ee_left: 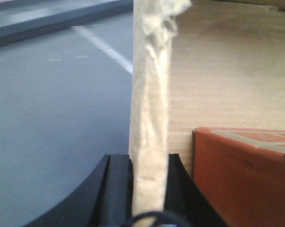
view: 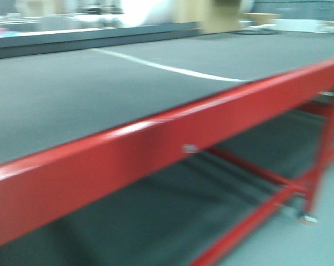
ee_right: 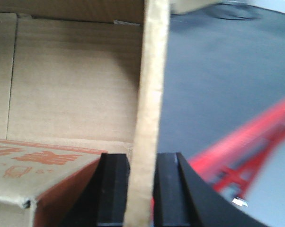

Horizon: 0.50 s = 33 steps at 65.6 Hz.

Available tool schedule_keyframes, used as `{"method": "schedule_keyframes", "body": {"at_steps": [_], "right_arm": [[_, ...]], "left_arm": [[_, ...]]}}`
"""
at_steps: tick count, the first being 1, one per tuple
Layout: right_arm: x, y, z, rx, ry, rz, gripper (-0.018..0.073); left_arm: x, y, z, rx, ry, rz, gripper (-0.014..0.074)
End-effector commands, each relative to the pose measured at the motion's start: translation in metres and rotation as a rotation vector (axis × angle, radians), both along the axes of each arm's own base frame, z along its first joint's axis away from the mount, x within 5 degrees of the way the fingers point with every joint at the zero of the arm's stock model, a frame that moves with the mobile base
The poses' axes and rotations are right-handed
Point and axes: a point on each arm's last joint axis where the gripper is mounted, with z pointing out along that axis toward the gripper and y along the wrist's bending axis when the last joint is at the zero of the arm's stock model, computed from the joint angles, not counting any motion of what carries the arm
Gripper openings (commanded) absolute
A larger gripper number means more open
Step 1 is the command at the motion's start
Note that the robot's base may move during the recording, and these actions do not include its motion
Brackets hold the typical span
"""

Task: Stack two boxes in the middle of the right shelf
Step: 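Carry the boxes in both grippers while turning toward the steel shelf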

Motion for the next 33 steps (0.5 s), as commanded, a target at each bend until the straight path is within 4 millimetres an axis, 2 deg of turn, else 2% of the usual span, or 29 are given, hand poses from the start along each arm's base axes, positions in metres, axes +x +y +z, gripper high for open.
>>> {"method": "schedule_keyframes", "body": {"at_steps": [1,33], "right_arm": [[-0.0022,-0.0132,0.0091,-0.049,-0.064,-0.071,-0.0153],[-0.0022,-0.0132,0.0091,-0.049,-0.064,-0.071,-0.0153]], "left_arm": [[-0.0093,0.0086,0.0111,0.007,-0.05,0.027,-0.0111],[-0.0093,0.0086,0.0111,0.007,-0.05,0.027,-0.0111]]}}
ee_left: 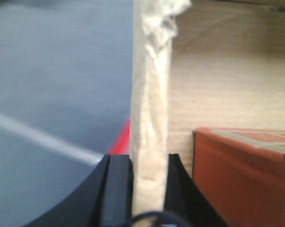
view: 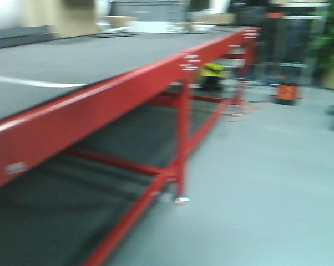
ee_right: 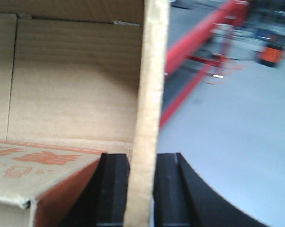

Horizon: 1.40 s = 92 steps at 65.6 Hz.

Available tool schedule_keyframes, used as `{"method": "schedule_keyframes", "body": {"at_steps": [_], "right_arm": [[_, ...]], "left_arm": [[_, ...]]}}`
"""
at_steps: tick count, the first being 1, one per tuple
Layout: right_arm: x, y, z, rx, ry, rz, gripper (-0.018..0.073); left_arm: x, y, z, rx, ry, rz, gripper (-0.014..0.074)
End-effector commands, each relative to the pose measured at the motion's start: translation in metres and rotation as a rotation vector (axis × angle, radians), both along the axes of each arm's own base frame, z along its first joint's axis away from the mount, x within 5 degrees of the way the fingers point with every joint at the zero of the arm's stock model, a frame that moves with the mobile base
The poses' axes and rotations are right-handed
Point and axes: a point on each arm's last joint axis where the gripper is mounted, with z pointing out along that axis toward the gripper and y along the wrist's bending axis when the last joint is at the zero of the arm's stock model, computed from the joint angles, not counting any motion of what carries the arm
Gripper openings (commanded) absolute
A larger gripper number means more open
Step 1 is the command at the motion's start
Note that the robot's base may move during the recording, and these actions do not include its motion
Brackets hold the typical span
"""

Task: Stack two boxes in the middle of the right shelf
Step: 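Carry the boxes in both grippers while turning toward the steel shelf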

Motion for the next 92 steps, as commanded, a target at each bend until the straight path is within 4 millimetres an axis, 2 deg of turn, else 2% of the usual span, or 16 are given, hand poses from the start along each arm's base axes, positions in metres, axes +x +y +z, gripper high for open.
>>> {"method": "schedule_keyframes", "body": {"at_steps": [1,92], "right_arm": [[-0.0022,-0.0132,0.0091,-0.049,-0.064,-0.071,-0.0153],[-0.0022,-0.0132,0.0091,-0.049,-0.064,-0.071,-0.0153]], "left_arm": [[-0.0093,0.0086,0.0111,0.007,-0.05,0.027,-0.0111],[-0.0092,0.0085,0.0113,0.006,-0.052,0.026,-0.0111]]}}
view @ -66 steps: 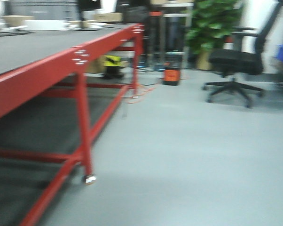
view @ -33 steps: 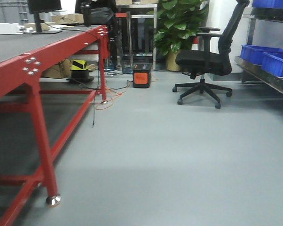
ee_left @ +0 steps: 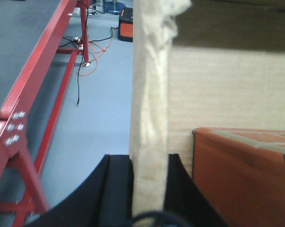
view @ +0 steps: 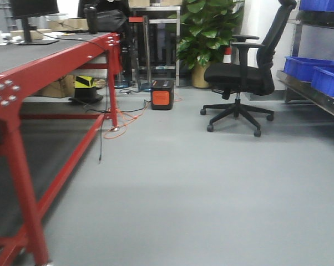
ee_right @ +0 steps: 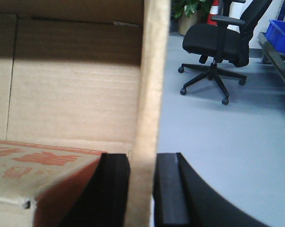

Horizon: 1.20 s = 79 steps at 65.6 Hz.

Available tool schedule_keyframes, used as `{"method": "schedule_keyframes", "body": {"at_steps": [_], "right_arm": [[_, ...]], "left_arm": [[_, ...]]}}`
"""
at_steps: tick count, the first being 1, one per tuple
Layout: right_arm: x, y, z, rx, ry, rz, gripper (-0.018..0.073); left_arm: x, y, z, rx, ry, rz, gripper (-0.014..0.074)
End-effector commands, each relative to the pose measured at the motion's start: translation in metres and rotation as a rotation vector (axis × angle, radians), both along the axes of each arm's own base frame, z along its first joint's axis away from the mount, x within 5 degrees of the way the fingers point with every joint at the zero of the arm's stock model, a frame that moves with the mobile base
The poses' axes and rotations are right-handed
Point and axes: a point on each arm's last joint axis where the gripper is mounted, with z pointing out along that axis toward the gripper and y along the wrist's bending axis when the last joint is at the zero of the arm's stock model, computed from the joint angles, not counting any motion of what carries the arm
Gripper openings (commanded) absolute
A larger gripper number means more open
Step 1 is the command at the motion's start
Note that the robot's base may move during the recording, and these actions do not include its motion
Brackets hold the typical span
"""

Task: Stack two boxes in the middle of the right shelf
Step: 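Carry the boxes in both grippers while turning toward the steel shelf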

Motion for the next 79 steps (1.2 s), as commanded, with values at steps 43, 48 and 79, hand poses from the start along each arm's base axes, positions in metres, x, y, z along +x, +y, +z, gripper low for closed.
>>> {"method": "schedule_keyframes", "body": {"at_steps": [43,48,79], "right_arm": [[-0.0022,-0.013,0.0092,-0.048,-0.065,-0.069,-0.0153],[-0.0022,-0.013,0.0092,-0.048,-0.065,-0.069,-0.0153],[-0.0022,-0.013,0.0092,-0.048,-0.065,-0.069,-0.0153]], "left_arm": [[-0.0085,0.0079,0.0136,0.005,-0.079,0.019,-0.0111],[-0.0085,0.0079,0.0136,0.005,-0.079,0.019,-0.0111],[-0.0085,0.0079,0.0136,0.005,-0.079,0.019,-0.0111]]}}
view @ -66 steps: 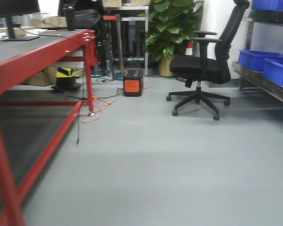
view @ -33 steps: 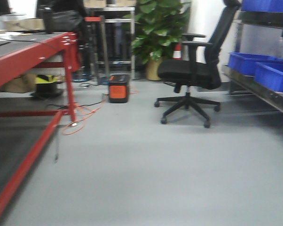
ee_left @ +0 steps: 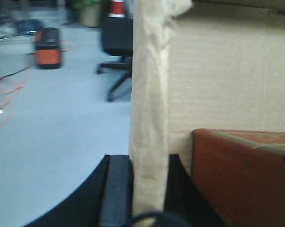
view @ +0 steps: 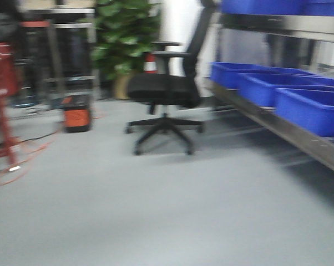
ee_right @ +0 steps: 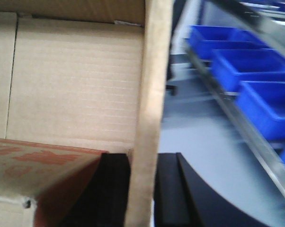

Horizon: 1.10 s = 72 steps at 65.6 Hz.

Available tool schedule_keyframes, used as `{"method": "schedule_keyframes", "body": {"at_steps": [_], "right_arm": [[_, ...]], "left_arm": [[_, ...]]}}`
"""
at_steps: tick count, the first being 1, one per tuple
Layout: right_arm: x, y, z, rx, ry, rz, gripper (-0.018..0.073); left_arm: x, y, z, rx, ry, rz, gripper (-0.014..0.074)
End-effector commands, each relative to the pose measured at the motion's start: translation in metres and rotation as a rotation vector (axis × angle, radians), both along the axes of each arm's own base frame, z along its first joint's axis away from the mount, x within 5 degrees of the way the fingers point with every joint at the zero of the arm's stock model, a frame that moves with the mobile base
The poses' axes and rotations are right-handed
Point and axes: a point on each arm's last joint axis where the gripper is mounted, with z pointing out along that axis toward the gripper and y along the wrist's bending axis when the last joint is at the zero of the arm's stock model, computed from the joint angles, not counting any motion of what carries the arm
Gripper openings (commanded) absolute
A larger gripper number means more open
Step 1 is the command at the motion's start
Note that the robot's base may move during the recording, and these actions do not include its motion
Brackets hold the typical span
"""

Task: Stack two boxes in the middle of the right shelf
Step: 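Carry the boxes in both grippers while turning toward the steel shelf, then drive up to the shelf holding the boxes in both grippers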

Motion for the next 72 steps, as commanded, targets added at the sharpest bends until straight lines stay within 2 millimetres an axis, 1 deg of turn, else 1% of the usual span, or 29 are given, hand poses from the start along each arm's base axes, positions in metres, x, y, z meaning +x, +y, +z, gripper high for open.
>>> {"method": "schedule_keyframes", "body": {"at_steps": [1,72], "right_arm": [[-0.003,-0.0135,0.0093,-0.047,-0.062,-0.071,-0.0153],[-0.003,-0.0135,0.0093,-0.047,-0.062,-0.071,-0.0153]], "left_arm": [[-0.009,0.0078,0.0122,0.002,-0.063,0.019,-0.0111],[-0.009,0.0079,0.0123,0.003,-0.064,0.021,-0.0111]]}}
